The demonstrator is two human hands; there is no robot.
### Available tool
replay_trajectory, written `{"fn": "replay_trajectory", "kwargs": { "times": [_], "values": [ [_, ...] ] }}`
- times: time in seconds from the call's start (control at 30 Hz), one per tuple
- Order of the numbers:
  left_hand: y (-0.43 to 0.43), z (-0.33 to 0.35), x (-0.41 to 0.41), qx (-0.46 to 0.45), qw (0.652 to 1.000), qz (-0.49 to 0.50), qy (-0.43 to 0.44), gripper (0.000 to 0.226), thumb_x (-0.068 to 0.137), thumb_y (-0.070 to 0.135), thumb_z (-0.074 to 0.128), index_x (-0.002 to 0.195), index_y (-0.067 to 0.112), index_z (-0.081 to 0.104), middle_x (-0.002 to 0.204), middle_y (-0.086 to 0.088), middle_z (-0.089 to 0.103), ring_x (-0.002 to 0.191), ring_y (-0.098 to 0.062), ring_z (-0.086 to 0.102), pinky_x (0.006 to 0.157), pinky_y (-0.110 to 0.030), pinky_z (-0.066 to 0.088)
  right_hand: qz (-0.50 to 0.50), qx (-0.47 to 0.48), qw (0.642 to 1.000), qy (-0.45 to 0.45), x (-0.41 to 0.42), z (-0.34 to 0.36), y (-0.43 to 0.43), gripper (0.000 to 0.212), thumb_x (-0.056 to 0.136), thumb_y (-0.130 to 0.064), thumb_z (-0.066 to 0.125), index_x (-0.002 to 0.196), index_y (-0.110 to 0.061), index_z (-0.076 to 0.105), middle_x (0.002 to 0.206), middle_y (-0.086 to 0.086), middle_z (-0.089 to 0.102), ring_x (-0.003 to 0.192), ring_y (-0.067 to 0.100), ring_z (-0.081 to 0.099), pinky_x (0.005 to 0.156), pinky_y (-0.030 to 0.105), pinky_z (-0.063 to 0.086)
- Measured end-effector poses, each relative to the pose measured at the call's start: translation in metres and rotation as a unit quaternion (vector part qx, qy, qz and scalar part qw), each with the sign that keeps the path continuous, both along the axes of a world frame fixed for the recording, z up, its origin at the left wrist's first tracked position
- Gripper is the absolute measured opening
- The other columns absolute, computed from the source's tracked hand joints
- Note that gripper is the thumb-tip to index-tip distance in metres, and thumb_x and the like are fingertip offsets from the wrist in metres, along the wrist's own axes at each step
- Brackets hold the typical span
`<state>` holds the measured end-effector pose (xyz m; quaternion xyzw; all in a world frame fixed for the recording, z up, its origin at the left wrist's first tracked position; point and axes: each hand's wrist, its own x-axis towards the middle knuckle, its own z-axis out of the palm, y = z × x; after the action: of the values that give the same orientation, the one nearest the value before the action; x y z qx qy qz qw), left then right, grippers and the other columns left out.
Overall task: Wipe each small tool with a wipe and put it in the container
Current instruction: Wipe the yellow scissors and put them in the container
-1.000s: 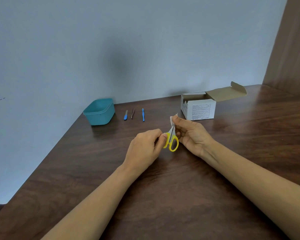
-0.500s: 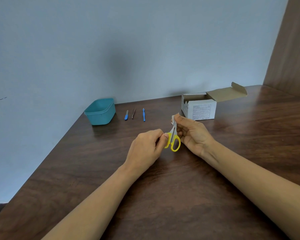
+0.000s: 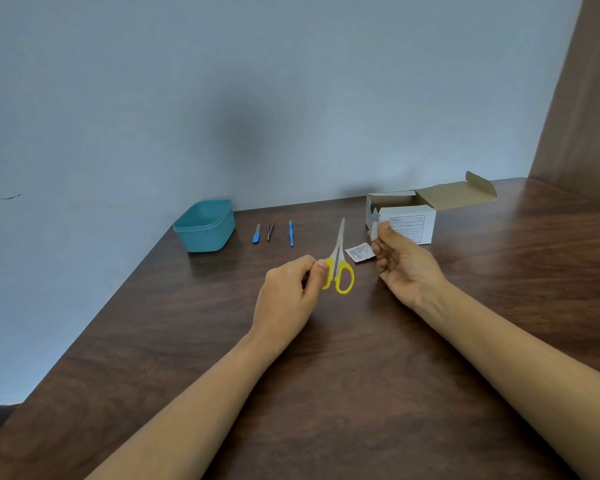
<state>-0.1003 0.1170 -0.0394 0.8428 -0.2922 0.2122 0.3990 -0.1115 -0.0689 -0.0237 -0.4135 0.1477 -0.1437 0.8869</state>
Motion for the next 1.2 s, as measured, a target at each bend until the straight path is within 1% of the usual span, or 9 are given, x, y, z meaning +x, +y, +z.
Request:
{"fn": "replay_trajectory", "kwargs": {
  "times": [0.13, 0.23, 0.47, 0.67, 0.87, 1.0, 1.1, 1.13, 1.2],
  "values": [
    [0.003, 0.001, 0.003, -0.060, 0.998, 0.030, 0.016, 0.040, 0.099, 0.036, 0.045, 0.061, 0.022, 0.051, 0.054, -0.002, 0.051, 0.054, -0.017, 0.048, 0.056, -0.039, 0.040, 0.088, -0.206, 0.975, -0.005, -0.002, -0.005, 0.008, 0.017, 0.082, -0.024, 0.071, 0.090, -0.009, 0.071, 0.078, 0.001, 0.061, 0.065, 0.005, 0.047, 0.052, 0.011, 0.035],
    [0.003, 0.003, 0.003, -0.070, 0.997, 0.036, 0.022, 0.040, 0.100, 0.031, 0.047, 0.061, 0.026, 0.050, 0.056, -0.003, 0.055, 0.056, -0.018, 0.051, 0.057, -0.037, 0.040, 0.106, -0.255, 0.961, -0.006, -0.006, -0.004, 0.012, 0.014, 0.079, -0.020, 0.073, 0.087, -0.008, 0.075, 0.082, 0.005, 0.068, 0.069, 0.007, 0.053, 0.058, 0.017, 0.034],
    [0.004, 0.003, 0.003, -0.076, 0.996, 0.032, 0.021, 0.039, 0.100, 0.032, 0.047, 0.064, 0.020, 0.054, 0.058, -0.003, 0.055, 0.058, -0.019, 0.053, 0.056, -0.036, 0.041, 0.103, -0.269, 0.958, -0.010, -0.007, -0.003, 0.014, 0.011, 0.079, -0.018, 0.073, 0.086, -0.008, 0.075, 0.077, 0.003, 0.069, 0.070, 0.011, 0.056, 0.058, 0.018, 0.035],
    [0.005, 0.002, 0.004, -0.071, 0.997, 0.036, 0.014, 0.040, 0.100, 0.033, 0.047, 0.066, 0.014, 0.056, 0.058, -0.002, 0.055, 0.058, -0.018, 0.051, 0.056, -0.036, 0.040, 0.118, -0.279, 0.953, -0.009, -0.008, -0.003, 0.019, 0.015, 0.077, -0.025, 0.075, 0.083, -0.010, 0.076, 0.069, -0.003, 0.068, 0.068, 0.008, 0.059, 0.058, 0.018, 0.035],
    [0.004, 0.003, 0.004, -0.044, 0.997, 0.062, -0.009, 0.038, 0.099, 0.033, 0.046, 0.067, 0.015, 0.056, 0.055, 0.005, 0.046, 0.055, -0.013, 0.044, 0.051, -0.024, 0.031, 0.150, -0.295, 0.944, -0.011, -0.010, 0.001, 0.020, 0.028, 0.061, -0.033, 0.076, 0.079, -0.012, 0.076, 0.072, 0.001, 0.069, 0.068, 0.009, 0.059, 0.058, 0.019, 0.035],
    [0.004, 0.003, 0.003, -0.041, 0.996, 0.081, -0.017, 0.038, 0.100, 0.033, 0.046, 0.067, 0.014, 0.054, 0.055, 0.005, 0.046, 0.054, -0.014, 0.044, 0.048, -0.019, 0.029, 0.167, -0.319, 0.933, -0.010, -0.010, 0.000, 0.021, 0.007, 0.074, -0.025, 0.075, 0.072, -0.018, 0.076, 0.072, -0.002, 0.071, 0.067, 0.006, 0.059, 0.060, 0.019, 0.036],
    [0.002, 0.003, 0.002, -0.050, 0.994, 0.094, -0.019, 0.038, 0.100, 0.031, 0.047, 0.063, 0.020, 0.048, 0.053, 0.007, 0.041, 0.051, -0.011, 0.041, 0.047, -0.018, 0.027, 0.171, -0.291, 0.941, -0.009, -0.010, -0.001, 0.025, 0.007, 0.080, -0.021, 0.071, 0.078, -0.016, 0.076, 0.073, -0.002, 0.071, 0.067, 0.006, 0.058, 0.059, 0.018, 0.035],
    [0.001, 0.002, 0.002, -0.055, 0.994, 0.096, -0.014, 0.038, 0.100, 0.030, 0.047, 0.063, 0.020, 0.048, 0.053, 0.007, 0.042, 0.051, -0.011, 0.041, 0.047, -0.018, 0.027, 0.175, -0.275, 0.945, -0.008, -0.011, -0.001, 0.026, 0.008, 0.081, -0.021, 0.070, 0.080, -0.014, 0.075, 0.072, -0.002, 0.071, 0.067, 0.006, 0.057, 0.059, 0.017, 0.035],
    [0.000, 0.001, 0.002, -0.070, 0.993, 0.098, -0.002, 0.039, 0.100, 0.031, 0.046, 0.065, 0.016, 0.052, 0.054, 0.005, 0.046, 0.053, -0.012, 0.044, 0.049, -0.027, 0.034, 0.187, -0.246, 0.951, -0.003, -0.013, 0.000, 0.030, 0.010, 0.083, -0.021, 0.068, 0.083, -0.012, 0.074, 0.070, -0.004, 0.070, 0.065, 0.004, 0.056, 0.057, 0.014, 0.036]
  ]
}}
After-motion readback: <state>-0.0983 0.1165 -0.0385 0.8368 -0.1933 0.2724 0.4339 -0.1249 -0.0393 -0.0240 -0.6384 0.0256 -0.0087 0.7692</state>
